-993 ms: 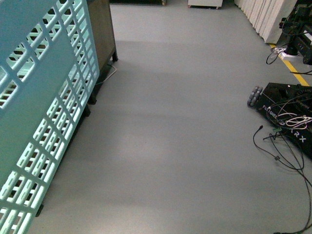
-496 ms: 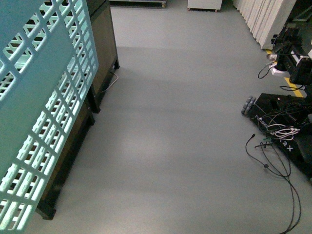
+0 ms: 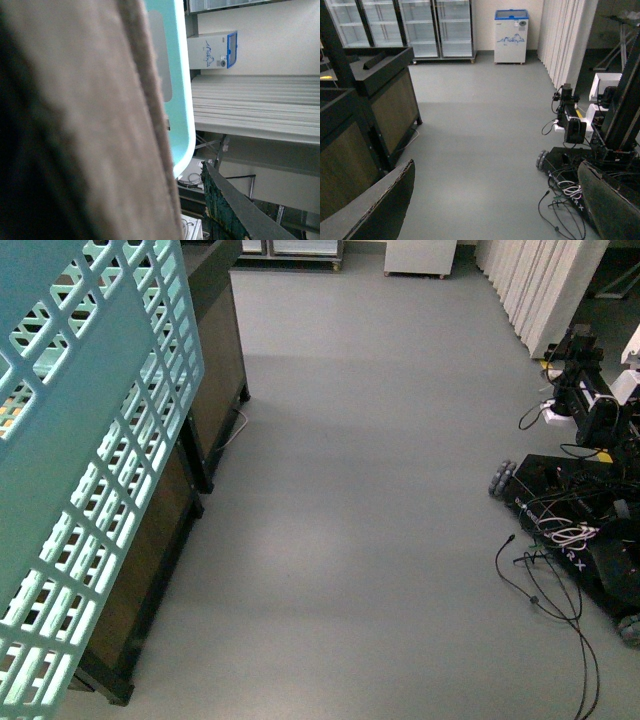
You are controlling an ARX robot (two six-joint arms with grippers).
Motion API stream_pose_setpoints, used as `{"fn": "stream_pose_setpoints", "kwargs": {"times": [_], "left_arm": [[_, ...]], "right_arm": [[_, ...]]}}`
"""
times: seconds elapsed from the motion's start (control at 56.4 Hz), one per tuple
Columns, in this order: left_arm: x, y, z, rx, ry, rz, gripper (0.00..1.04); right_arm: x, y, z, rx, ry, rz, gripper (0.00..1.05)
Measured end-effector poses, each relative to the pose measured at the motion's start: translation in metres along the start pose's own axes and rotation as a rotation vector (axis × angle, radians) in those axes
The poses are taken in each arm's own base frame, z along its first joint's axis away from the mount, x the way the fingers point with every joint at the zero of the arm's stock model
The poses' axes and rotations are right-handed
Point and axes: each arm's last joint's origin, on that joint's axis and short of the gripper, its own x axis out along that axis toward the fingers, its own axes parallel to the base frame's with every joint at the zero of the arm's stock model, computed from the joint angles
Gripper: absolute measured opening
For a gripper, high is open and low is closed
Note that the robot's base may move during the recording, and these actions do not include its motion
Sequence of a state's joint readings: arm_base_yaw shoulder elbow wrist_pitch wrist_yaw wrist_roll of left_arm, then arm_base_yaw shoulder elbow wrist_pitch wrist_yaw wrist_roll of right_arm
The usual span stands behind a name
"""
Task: Pick lemon and mango into basket
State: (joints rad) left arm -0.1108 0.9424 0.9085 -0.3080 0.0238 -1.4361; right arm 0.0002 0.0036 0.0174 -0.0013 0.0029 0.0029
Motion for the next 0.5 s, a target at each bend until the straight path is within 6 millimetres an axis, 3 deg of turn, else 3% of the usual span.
{"fn": "stream_pose_setpoints", "kwargs": {"times": [0.496], "left_arm": [[-0.0005, -0.0009, -0.0009, 0.001, 0.003, -0.003, 0.26]], "right_arm": [[-0.0001, 0.0000, 0.0002, 0.000, -0.002, 0.000, 0.96]]}}
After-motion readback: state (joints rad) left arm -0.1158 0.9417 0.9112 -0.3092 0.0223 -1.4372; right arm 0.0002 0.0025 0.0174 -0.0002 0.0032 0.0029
